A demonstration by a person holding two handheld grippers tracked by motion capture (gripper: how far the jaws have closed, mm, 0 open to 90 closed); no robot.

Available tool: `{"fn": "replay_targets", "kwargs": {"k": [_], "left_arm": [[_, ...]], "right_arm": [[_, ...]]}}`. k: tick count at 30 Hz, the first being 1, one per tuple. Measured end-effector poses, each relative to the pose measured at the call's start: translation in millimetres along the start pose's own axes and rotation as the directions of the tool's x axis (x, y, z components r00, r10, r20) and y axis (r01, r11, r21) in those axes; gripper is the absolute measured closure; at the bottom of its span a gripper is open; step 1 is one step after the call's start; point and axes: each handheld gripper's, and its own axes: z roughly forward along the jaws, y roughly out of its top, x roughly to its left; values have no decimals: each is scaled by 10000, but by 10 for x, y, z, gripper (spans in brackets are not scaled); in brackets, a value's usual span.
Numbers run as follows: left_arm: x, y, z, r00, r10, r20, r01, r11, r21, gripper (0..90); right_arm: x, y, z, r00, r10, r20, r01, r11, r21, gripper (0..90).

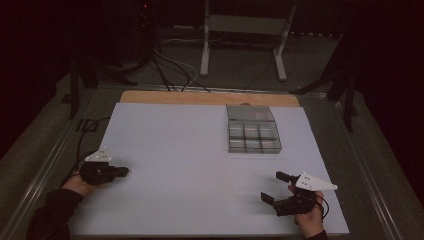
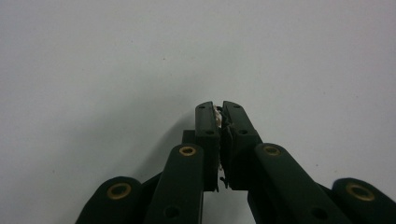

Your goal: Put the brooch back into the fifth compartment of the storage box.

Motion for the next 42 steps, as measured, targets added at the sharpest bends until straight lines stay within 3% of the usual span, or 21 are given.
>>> {"fn": "replay_targets", "kwargs": {"k": [12,31,42], "left_arm": [[-55,118,24,9996,119,249,-123,9998,170,881],[-157,334,69,9957,591,711,-558,9973,-482,880],[-214,520,142,9917,879,943,-830,9951,-545,880]], "right_arm": [[6,2,-13,10000,-19,7,19,10000,-26,0],[11,-2,-15,10000,-31,39,31,10000,1,0],[13,-1,-18,10000,-35,35,35,10000,-9,0]]}}
